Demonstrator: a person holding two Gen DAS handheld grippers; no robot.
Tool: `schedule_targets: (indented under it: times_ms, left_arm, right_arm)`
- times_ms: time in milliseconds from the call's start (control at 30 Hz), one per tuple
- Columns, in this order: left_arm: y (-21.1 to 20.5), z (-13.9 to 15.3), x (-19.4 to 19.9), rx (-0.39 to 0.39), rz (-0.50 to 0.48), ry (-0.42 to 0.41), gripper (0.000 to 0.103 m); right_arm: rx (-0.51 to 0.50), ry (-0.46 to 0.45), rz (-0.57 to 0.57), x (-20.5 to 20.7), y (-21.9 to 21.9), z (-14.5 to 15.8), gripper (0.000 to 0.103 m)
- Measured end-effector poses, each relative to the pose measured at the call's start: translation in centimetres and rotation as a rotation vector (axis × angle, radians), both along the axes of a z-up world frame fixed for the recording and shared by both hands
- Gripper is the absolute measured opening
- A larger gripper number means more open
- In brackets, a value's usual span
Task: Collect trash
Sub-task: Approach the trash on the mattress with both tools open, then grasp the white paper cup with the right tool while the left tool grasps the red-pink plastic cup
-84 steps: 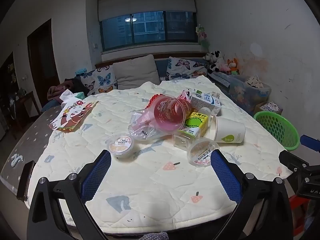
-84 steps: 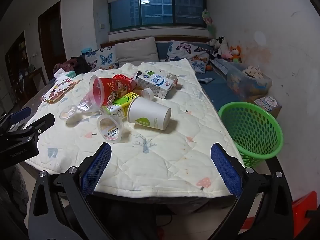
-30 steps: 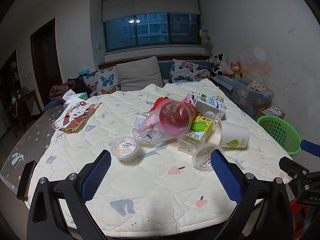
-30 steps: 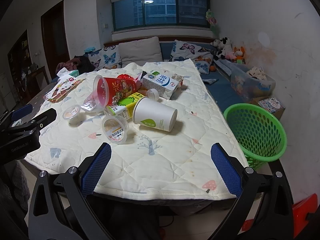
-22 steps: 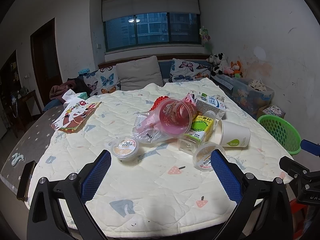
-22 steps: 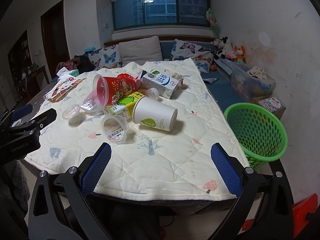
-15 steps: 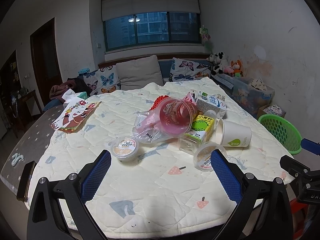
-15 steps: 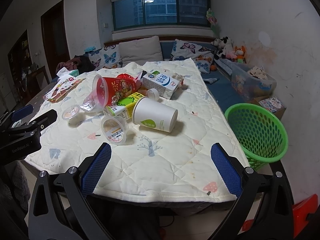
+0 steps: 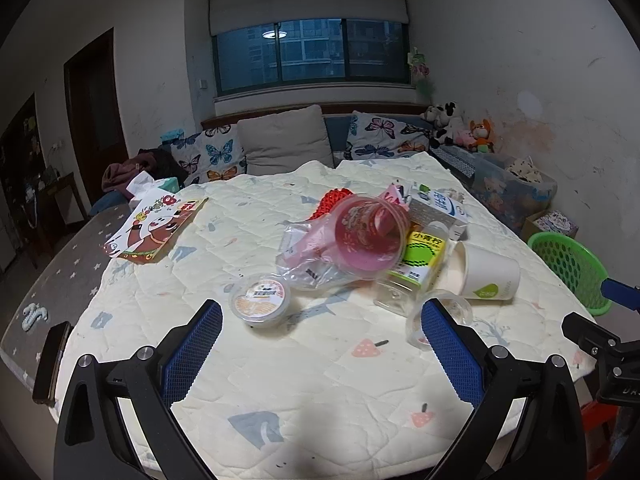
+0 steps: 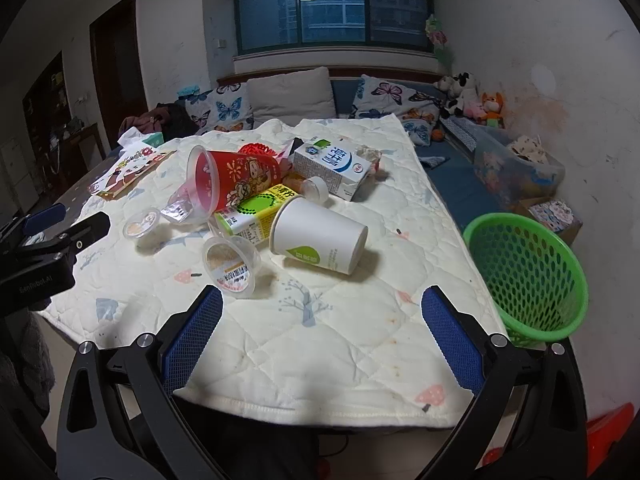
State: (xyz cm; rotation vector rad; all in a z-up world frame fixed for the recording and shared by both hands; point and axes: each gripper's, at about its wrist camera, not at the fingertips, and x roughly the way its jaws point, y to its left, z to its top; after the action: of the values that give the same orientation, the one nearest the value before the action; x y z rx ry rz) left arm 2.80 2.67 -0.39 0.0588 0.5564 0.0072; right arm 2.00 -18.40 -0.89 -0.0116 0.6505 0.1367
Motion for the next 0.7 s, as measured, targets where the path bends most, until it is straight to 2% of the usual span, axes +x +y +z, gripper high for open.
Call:
schedule_targets:
  times_ms: [333,633,700]
  left_arm:
    - [0.7,0.2,2.0,-0.014,-0.022,0.026,0.097]
    - [-2.3,0.8,5.0,-0.030,-0.142,0.035,0.094]
    - [-3.2,0.6,6.0,-0.028,-0.170,0.043,0.088]
  right_arm:
    - [-0.035,0.005,0.054,2.3,0.8,-0.3,0.098]
    - [-0.025,0.029,0.072,4.3,-0.6,-0.7,0.098]
    - [-0.028,0.035,0.074,4.8,-0.9,-0.8,0.098]
